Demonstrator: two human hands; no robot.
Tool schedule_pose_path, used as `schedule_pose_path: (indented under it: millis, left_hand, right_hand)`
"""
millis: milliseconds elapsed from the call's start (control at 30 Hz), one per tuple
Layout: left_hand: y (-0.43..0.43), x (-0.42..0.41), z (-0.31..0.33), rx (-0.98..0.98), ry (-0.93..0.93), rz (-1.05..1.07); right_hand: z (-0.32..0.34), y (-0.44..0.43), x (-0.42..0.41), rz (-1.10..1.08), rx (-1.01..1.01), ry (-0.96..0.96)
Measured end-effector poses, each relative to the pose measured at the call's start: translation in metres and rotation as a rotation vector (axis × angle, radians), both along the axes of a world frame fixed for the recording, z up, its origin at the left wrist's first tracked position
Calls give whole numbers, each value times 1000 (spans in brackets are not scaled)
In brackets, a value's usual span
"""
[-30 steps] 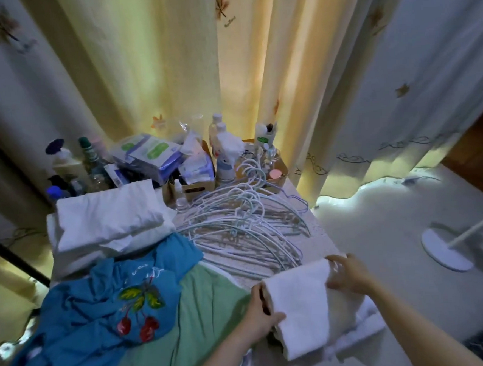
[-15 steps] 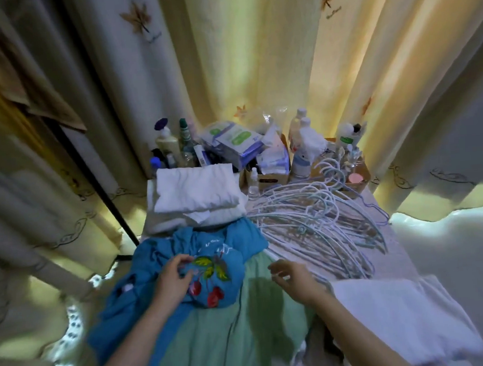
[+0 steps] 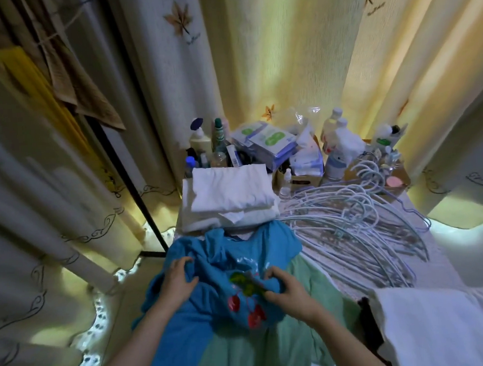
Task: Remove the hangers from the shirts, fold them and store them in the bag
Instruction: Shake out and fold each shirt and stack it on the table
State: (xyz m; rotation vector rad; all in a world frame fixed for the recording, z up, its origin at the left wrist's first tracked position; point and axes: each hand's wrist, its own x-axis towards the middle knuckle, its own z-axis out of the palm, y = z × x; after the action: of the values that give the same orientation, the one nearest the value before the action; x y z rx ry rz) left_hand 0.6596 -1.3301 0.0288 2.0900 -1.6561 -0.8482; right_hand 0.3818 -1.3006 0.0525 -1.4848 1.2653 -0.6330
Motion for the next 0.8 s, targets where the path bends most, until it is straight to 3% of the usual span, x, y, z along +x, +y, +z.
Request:
schedule_pose_path:
  millis: [67,167,300,400,533,633,733,800]
  left_hand:
    - [-6,10,0,-2,-109,8]
    - [-13,23,-3,182,-302,3]
    - [-10,36,-13,391,-231,-64]
    - [-5,44,-17,221,-194,-104]
    - [-4,42,-5,129,-419,-251]
    - [0,7,6,115,-269,-348]
    - [8,-48,13,339,-11,-332]
    - [12,-73,11,346,-50,-323]
  right_hand:
    - [-2,16,-33,36,45,-34]
    - [-12,40,-80,-79,146,35]
    - [-25,61,-119,-283,296,172]
    - [-24,59,-117,-277,312,371]
    - [-15,37,-87,-250,90,517]
    - [-11,19,-54,-155,195,514]
    - [-15,10,-32,1,210,608]
    - [-14,10,-30,152,193,655]
